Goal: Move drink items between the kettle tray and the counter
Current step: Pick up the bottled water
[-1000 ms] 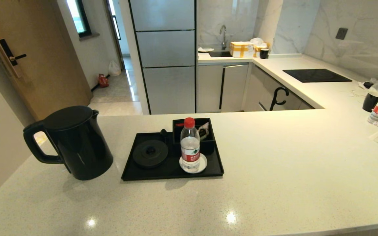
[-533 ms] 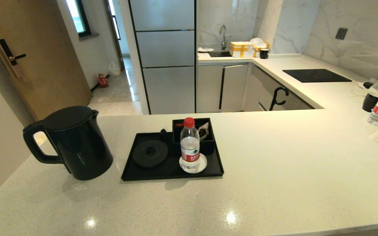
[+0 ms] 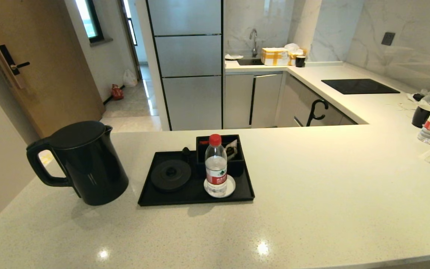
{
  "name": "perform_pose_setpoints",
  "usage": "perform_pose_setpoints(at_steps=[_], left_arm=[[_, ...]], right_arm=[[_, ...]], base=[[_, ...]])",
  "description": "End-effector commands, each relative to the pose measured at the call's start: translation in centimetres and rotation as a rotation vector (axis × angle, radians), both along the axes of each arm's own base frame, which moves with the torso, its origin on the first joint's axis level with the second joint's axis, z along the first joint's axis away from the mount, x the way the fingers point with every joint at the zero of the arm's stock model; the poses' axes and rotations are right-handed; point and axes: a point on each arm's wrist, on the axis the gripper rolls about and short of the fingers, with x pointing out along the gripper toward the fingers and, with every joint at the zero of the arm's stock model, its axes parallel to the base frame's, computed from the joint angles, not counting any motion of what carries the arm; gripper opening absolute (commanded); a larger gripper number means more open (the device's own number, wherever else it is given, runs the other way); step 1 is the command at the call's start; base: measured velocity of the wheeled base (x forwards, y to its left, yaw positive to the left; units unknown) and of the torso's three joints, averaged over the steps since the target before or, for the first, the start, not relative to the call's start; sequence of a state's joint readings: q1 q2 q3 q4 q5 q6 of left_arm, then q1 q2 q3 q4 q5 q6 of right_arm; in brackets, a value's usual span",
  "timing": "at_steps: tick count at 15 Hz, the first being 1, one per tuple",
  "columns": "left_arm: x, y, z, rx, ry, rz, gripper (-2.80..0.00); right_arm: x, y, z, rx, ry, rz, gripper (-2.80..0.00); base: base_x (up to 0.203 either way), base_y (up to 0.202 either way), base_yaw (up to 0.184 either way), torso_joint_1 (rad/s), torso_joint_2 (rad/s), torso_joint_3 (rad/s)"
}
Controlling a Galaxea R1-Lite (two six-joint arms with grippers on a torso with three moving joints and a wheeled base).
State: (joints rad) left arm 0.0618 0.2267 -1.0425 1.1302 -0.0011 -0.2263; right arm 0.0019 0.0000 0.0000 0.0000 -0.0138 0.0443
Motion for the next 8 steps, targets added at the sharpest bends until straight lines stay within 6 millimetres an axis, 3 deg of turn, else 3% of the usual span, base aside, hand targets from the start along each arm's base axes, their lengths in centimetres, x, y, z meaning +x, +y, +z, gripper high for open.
perform_pose_setpoints(at_steps=[1,3,6,8], left_arm=[[-1.3,0.5,-2.4,0.025,-0.080,-0.014,-2.80],[-0.6,1.0,-3.4,0.075,-0.154,0.009,-2.80],[4.2,1.2,-5.5,0.126,-0.278,0.088,-2.80],[5.3,1.3,-5.8,0.149,-0.386,0.142,-2.80]], right_arm=[[0.0,0.0,0.0,0.000,0.002,0.000,-2.80],[0.0,0.0,0.0,0.000,0.002,0.001,-2.80],[0.0,0.0,0.0,0.000,0.000,0.001,-2.80],[0.0,0.0,0.0,0.000,0.000,0.001,-2.80]], base=[[0.000,0.000,0.000,0.000,0.00,0.000],[0.000,0.000,0.000,0.000,0.00,0.000],[0.000,0.000,0.000,0.000,0.00,0.000],[0.000,0.000,0.000,0.000,0.00,0.000]])
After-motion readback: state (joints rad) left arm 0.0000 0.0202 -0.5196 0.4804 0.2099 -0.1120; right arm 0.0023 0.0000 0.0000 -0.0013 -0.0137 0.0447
